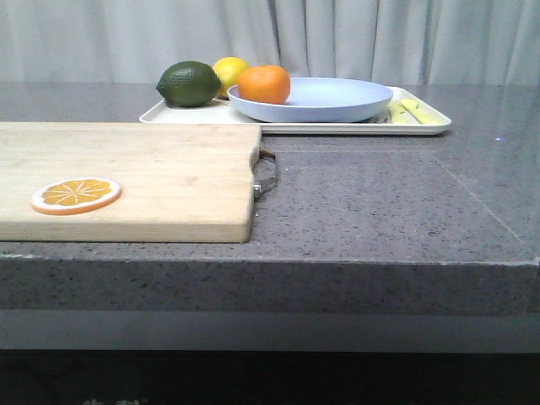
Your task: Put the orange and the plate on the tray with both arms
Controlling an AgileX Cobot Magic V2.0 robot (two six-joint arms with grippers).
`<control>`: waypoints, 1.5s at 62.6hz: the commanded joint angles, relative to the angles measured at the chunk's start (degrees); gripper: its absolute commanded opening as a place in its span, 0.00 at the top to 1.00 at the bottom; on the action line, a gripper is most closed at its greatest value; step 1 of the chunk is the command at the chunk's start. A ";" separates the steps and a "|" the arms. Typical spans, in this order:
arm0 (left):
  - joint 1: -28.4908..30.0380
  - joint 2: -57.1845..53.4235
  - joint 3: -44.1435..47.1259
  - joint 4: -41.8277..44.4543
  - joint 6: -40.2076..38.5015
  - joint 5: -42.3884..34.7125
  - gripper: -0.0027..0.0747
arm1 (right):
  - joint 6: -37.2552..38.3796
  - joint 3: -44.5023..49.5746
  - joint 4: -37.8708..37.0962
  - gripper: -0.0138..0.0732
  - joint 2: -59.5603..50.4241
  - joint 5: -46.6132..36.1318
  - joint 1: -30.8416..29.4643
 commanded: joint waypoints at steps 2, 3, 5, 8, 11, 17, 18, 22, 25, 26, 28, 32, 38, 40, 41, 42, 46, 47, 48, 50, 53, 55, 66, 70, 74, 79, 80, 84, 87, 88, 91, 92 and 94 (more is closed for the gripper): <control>0.08 -0.31 -1.56 -0.23 -0.43 -3.95 0.99 | -0.50 -1.36 0.30 0.92 0.35 -3.99 0.03; 0.08 -0.31 -1.56 -0.23 -0.43 -3.95 0.99 | -0.50 -1.36 0.30 0.92 0.35 -3.99 0.03; 0.08 -0.31 -1.56 -0.23 -0.43 -3.95 0.99 | -0.50 -1.36 0.30 0.92 0.35 -3.99 0.03; 0.08 -0.31 -1.56 -0.23 -0.43 -3.95 0.99 | -0.50 -1.36 0.30 0.92 0.35 -3.99 0.03; 0.08 -0.31 -1.56 -0.23 -0.43 -3.95 0.99 | -0.50 -1.36 0.30 0.92 0.35 -3.99 0.03; 0.08 -0.21 -1.56 -0.23 -0.43 -3.95 0.99 | -0.50 -1.36 0.30 0.92 0.35 -3.99 0.03; 0.08 -0.21 -1.56 -0.23 -0.43 -3.95 0.99 | -0.50 -1.36 0.30 0.92 0.35 -3.99 0.03; -0.05 -0.42 -1.25 -0.36 -0.43 -4.12 0.99 | -0.50 -1.36 0.30 0.92 0.35 -3.99 0.03; -0.42 -1.30 -0.63 -0.51 -0.43 -4.48 0.99 | -0.50 -1.36 0.30 0.92 0.35 -3.99 0.03; -0.42 -1.53 -0.39 -0.51 -0.43 -4.70 0.99 | -0.50 -1.36 0.30 0.92 0.35 -3.99 0.03; -0.18 -2.28 0.22 -0.51 -0.43 -5.07 0.99 | -0.50 -1.36 0.30 0.92 0.35 -3.99 0.03; 1.02 -3.98 2.37 -0.95 -0.43 -5.78 0.99 | -0.50 -1.36 0.30 0.92 0.35 -4.07 0.03; 4.56 -7.91 6.42 0.57 -0.43 -7.10 0.99 | -0.50 -1.36 0.30 0.92 0.35 -4.07 0.03; 6.12 -9.41 7.73 1.72 -0.43 -7.70 0.99 | -0.50 -1.36 0.30 0.92 0.35 -4.07 0.03; 7.34 -10.65 8.72 2.09 -0.43 -7.96 0.99 | -0.50 -1.36 0.30 0.92 0.35 -4.07 0.03; 8.58 -11.48 9.39 2.09 -0.43 -8.17 0.99 | -0.50 -1.36 0.30 0.92 0.35 -4.07 0.03; 12.30 -15.93 12.58 2.09 -0.43 -10.03 0.99 | -0.50 -1.36 0.30 0.92 0.35 -4.07 0.03; 13.11 -16.87 13.65 2.09 -0.43 -10.42 0.99 | -0.50 -1.36 0.30 0.92 0.35 -4.07 0.03; 13.93 -17.82 14.38 2.09 -0.43 -10.78 0.99 | -0.50 -1.36 0.30 0.92 0.35 -4.07 0.03; 15.55 -19.73 15.88 2.09 -0.43 -11.80 0.99 | -0.50 -1.36 0.30 0.92 0.35 -4.07 0.03; 18.31 -23.10 18.50 2.09 -0.43 -13.28 0.99 | -0.50 -1.36 0.30 0.92 0.35 -4.07 0.03; 20.31 -25.42 19.96 2.09 -0.43 -14.27 0.99 | -0.50 -1.36 0.30 0.92 0.35 -4.07 0.03; 29.55 -35.43 30.32 1.48 -0.43 -21.75 0.99 | -0.50 -1.36 0.30 0.92 0.35 -4.07 0.03; 31.66 -37.89 33.66 1.48 -0.43 -24.68 0.99 | -0.50 -1.36 0.30 0.92 0.35 -4.07 0.03; 33.26 -39.87 36.76 1.48 -0.43 -27.19 0.99 | -0.50 -1.36 0.30 0.92 0.35 -4.07 0.03; 34.51 -41.25 40.69 1.43 -0.43 -30.97 0.99 | -0.50 -1.36 0.30 0.92 0.35 -4.07 0.03; 34.65 -41.38 41.25 1.43 -0.43 -31.60 0.99 | -0.50 -1.36 0.30 0.92 0.35 -4.07 0.03; 35.01 -41.77 43.50 1.18 -0.43 -34.87 0.99 | -0.50 -1.36 0.30 0.92 0.35 -4.07 0.03; 35.13 -41.88 45.03 0.77 -0.43 -37.10 0.99 | -0.50 -1.36 0.30 0.92 0.35 -4.07 0.03; 35.13 -41.99 45.48 0.54 -0.43 -37.69 0.99 | -0.50 -1.36 0.30 0.92 0.35 -4.07 0.03; 35.13 -42.81 47.00 -0.22 -0.43 -39.66 0.99 | -0.50 -1.36 0.30 0.92 0.35 -4.07 0.03; 35.13 -43.09 47.65 -0.68 -0.43 -40.11 0.99 | -0.50 -1.36 0.30 0.92 0.35 -4.07 0.03; 35.13 -43.80 48.49 -1.33 -0.43 -40.97 0.99 | -0.50 -1.36 0.30 0.92 0.35 -4.07 0.03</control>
